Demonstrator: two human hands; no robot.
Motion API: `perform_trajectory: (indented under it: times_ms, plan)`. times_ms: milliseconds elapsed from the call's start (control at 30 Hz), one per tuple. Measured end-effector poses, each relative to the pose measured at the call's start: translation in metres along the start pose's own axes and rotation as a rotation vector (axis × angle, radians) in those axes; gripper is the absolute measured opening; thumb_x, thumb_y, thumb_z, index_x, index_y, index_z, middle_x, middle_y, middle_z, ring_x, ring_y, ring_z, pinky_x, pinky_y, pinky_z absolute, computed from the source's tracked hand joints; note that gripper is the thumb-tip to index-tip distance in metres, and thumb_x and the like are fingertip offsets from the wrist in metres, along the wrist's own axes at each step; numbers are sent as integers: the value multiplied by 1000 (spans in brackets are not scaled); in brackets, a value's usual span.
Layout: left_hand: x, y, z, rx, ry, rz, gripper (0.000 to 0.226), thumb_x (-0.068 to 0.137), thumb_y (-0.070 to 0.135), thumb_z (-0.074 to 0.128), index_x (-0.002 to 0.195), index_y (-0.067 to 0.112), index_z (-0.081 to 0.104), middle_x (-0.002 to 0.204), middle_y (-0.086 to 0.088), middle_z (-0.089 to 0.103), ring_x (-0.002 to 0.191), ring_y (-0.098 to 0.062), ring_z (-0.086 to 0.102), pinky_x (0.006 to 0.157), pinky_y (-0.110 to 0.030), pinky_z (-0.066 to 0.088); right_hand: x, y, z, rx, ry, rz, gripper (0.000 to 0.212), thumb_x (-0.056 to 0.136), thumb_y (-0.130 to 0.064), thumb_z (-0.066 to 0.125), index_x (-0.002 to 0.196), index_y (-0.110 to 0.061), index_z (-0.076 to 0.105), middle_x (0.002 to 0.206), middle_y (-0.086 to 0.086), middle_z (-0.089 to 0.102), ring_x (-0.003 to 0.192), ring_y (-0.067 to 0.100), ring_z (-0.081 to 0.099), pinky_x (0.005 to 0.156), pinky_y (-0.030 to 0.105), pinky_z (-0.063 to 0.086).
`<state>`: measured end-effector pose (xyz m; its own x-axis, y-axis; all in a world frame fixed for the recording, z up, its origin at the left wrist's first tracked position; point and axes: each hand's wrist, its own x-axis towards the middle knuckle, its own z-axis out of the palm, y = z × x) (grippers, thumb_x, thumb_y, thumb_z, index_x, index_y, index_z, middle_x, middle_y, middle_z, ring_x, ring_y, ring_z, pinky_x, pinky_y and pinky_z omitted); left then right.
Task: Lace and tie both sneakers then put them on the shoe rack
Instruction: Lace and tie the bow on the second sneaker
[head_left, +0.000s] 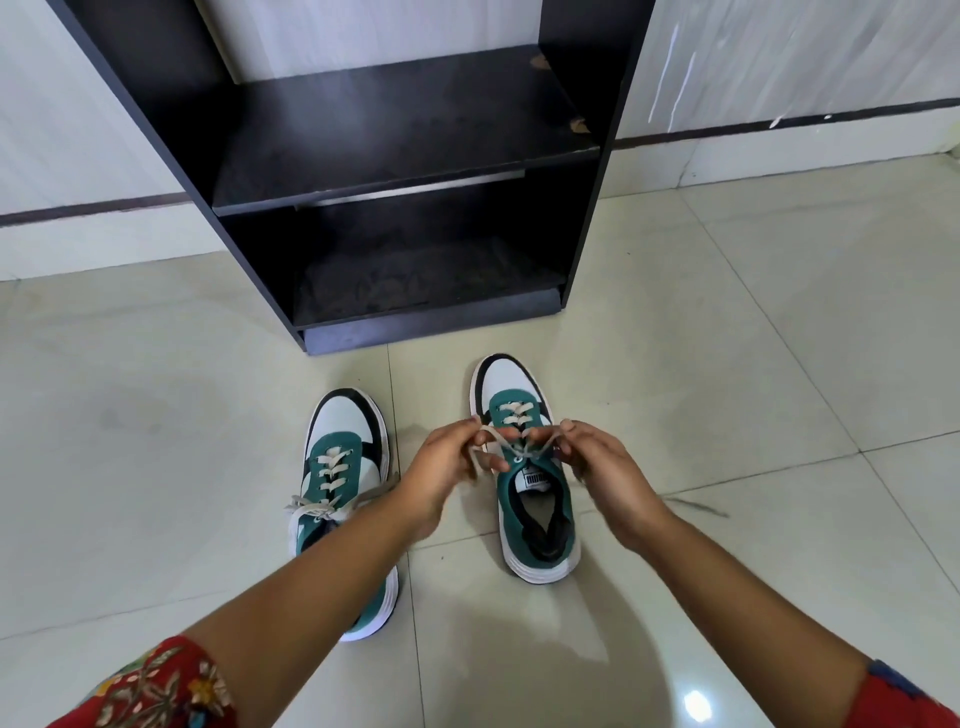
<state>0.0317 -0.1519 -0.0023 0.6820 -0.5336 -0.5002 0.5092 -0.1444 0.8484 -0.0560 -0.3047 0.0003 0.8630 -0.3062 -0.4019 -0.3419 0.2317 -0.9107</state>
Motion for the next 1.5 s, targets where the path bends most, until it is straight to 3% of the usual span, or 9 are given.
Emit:
perform_trajectory:
  times_ms: [133,233,500,700,867,1000,1167,1367,1500]
  plan:
    - [8,1,4,-192,23,-75,34,98,21,31,68,17,44,66,2,61,42,-10,44,50,-23,37,6,1,4,305,-57,-3,31,98,-16,35,72,-11,51,74,6,60,80,22,62,84,29,49]
    - [13,-3,0,-124,47,-76,32,98,16,27,69,18,41,67,2,47,41,-7,33,48,-22,30,8,7,-3,309,-6,40,32,99,-15,33,72,-11,50,64,1,57,78,22,62,80,32,47]
    - [3,-1,3,23,2,174,25,100,18,30,91,11,52,76,-4,57,56,-7,54,53,-18,43,7,6,-2,149,-45,47,28,99,-21,33,96,-18,61,69,1,55,75,19,60,77,30,44]
    - [-3,1,15,142,-124,304,28,99,6,31,101,16,57,67,0,54,52,0,48,48,-14,36,8,-4,11,-24,-124,-57,26,96,-3,37,109,-16,55,68,2,53,62,8,54,63,11,47]
    - [1,-3,12,158,-198,238,17,95,-2,38,95,14,43,66,-2,52,49,-1,44,44,-13,32,8,1,14,30,-84,-21,19,92,5,39,97,-13,37,68,6,54,58,11,52,59,11,47]
    - [8,-2,7,68,-155,86,29,95,5,44,117,23,40,60,-2,52,42,-7,43,43,-17,33,9,3,13,-41,-149,-52,17,94,2,39,96,-15,39,67,3,54,61,10,52,64,13,46]
    - [8,4,9,-30,-195,43,14,95,9,45,85,11,55,48,5,51,41,-5,43,42,-14,35,9,3,13,-110,-228,-81,20,95,0,41,104,-17,43,74,2,57,66,6,55,74,18,46]
    - [7,5,8,-33,-171,43,14,93,15,50,80,15,55,52,3,54,41,-8,43,43,-15,36,5,-1,15,-80,-156,-129,7,97,-11,40,94,-7,43,64,6,53,51,4,51,53,10,42]
    - [1,7,6,184,-136,239,12,85,2,61,82,6,50,63,3,62,48,1,51,48,-11,36,11,-1,19,39,-16,-20,15,98,-13,36,85,-11,44,57,5,54,44,11,51,50,16,48]
